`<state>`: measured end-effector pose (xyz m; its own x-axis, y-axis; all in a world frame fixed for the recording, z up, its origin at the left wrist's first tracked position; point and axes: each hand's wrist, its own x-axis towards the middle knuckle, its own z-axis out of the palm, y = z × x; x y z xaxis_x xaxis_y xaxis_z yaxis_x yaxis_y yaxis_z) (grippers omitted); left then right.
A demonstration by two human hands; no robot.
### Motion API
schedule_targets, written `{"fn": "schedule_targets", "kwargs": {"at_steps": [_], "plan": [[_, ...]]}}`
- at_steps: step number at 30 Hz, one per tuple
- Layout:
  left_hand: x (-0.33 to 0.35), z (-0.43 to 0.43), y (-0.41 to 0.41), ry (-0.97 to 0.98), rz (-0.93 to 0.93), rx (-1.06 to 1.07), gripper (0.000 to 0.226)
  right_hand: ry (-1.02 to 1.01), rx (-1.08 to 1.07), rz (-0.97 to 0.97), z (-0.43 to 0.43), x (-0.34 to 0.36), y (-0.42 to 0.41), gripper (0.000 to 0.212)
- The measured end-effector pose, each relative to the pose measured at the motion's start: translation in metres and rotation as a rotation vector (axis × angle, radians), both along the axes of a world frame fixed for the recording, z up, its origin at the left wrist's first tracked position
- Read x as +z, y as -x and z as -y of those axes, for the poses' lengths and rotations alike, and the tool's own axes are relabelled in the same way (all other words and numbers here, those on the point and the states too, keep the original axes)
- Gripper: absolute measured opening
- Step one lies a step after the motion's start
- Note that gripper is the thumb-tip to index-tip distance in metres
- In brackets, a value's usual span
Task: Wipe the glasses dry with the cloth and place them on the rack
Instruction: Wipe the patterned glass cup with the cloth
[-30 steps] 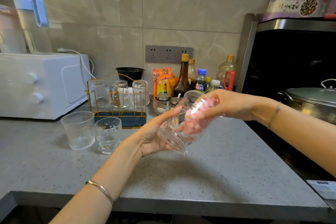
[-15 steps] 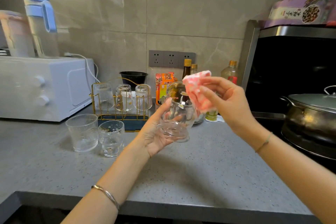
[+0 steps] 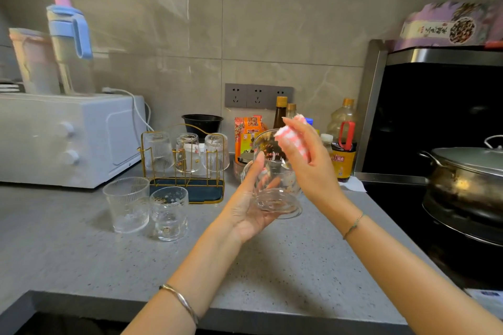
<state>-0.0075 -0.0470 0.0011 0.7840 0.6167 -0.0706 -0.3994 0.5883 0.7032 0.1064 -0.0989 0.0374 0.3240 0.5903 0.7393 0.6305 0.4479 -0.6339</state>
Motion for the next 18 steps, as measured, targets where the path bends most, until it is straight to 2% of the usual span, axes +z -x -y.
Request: {"fn": "schedule_targets", "kwargs": {"at_steps": [4, 6, 8, 12, 15, 18], "plan": [[0.003, 0.004, 0.000, 0.052, 0.069, -0.069, 0.044, -0.104, -0.026, -0.323, -0.004, 0.004, -0.003, 0.029], [0.004, 0.005, 0.001, 0.061, 0.098, -0.088, 0.053, -0.225, -0.079, -0.318, 0.003, 0.001, 0.000, 0.032], [0.008, 0.005, 0.002, 0.077, 0.106, -0.074, 0.063, -0.370, -0.129, -0.096, 0.014, -0.008, 0.007, 0.035], [0.012, 0.004, 0.000, 0.180, 0.201, -0.067, 0.064, -0.541, -0.220, 0.603, 0.028, -0.031, 0.012, 0.038], [0.015, 0.008, 0.001, 0.197, 0.255, -0.156, 0.069, -0.529, -0.299, 1.078, 0.020, -0.040, -0.001, 0.039], [0.021, 0.016, 0.002, 0.128, 0.228, -0.253, 0.073, -0.481, -0.365, 1.319, 0.011, -0.045, -0.013, 0.046]]}}
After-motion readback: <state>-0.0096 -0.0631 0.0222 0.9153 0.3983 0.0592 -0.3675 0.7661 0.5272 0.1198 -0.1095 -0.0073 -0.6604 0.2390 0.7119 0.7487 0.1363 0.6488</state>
